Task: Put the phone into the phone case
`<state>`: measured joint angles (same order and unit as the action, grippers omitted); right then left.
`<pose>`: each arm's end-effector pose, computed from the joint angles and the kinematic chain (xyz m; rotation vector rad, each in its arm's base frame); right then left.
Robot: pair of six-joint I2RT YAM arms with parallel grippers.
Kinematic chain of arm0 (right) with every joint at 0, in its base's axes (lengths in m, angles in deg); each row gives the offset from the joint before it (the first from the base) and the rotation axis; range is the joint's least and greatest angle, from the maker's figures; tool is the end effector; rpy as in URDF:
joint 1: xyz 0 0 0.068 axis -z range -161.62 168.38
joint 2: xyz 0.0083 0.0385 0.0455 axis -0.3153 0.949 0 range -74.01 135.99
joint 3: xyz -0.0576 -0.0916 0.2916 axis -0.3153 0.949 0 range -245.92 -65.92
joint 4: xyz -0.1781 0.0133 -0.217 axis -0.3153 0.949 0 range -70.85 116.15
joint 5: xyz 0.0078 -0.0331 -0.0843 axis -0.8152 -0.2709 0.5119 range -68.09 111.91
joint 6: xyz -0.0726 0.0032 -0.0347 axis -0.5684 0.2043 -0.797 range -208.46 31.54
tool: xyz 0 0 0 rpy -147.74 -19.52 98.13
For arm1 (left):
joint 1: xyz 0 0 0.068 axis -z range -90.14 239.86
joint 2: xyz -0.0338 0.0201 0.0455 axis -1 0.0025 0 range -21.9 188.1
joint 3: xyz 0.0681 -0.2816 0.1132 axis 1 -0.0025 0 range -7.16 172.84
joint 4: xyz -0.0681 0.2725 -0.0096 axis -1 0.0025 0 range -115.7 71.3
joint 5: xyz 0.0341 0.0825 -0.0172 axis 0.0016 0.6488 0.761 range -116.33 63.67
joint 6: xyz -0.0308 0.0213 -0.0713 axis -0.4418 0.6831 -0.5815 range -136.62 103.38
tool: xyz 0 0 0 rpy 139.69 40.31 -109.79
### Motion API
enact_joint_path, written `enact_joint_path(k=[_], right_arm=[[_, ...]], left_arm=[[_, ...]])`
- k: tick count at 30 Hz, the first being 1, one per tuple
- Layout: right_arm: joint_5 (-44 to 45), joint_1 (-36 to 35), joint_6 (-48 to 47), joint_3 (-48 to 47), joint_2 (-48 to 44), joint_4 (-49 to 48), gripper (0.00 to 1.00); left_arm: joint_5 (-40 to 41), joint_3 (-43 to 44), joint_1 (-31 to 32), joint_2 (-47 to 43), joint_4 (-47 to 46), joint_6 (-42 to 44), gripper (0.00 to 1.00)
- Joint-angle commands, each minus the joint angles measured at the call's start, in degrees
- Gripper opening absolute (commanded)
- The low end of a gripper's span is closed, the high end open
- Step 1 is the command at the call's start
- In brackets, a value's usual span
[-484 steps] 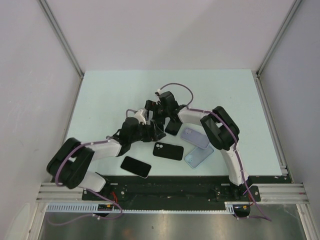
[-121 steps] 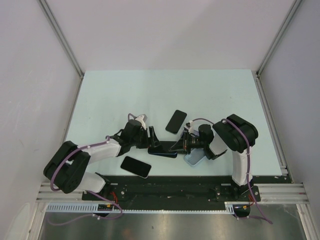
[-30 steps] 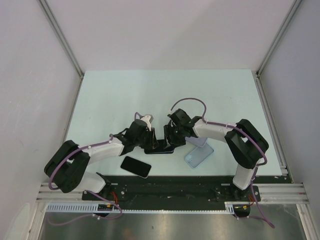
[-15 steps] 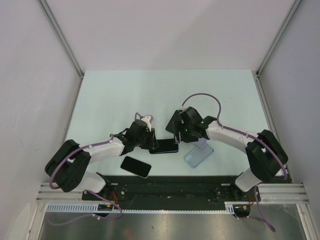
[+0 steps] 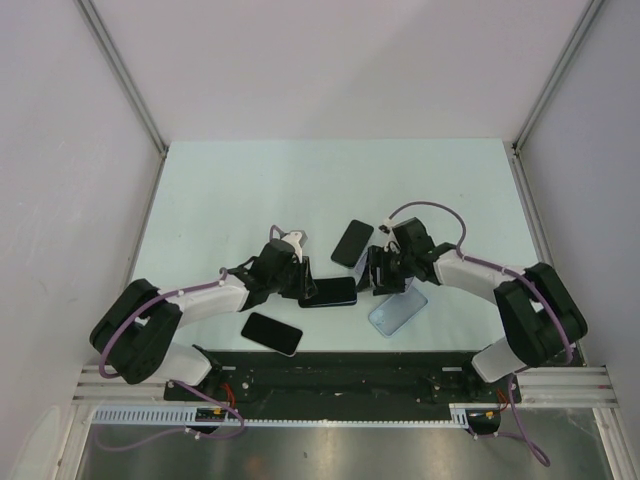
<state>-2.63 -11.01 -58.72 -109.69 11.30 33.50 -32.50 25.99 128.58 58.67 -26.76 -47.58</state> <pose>0.2567 0.1778 0.1707 -0.1710 2.6860 0.9143 0.2240 -0.1893 0.1540 0.2222 2.4812 -0.6799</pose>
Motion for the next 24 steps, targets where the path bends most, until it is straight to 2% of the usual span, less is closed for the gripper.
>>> enact_joint_path(k=[1, 10, 12, 17, 24], right_arm=[[-7.02, -0.06, 1.11, 0.00, 4.93, -7.58, 0.61], [-6.67, -0.14, 2.17, -0.53, 12.41, -11.45, 0.46], [-6.14, -0.15, 2.08, -0.97, 13.64, -11.45, 0.40], [-4.04, -0.85, 0.59, -2.20, 15.67, -8.64, 0.24], [4.75, -3.39, -2.31, -3.43, 17.77, -2.93, 0.16]], left_arm=[[0.20, -1.42, 0.39, 0.81, 4.75, 1.52, 0.36], [0.46, -1.68, 0.39, 0.72, 4.84, 1.43, 0.36], [0.55, -1.59, 0.39, 0.90, 4.66, 1.43, 0.36], [0.72, -1.59, 0.39, 1.25, 4.75, 1.69, 0.36], [0.99, -0.80, 0.39, 1.78, 4.75, 1.43, 0.37]])
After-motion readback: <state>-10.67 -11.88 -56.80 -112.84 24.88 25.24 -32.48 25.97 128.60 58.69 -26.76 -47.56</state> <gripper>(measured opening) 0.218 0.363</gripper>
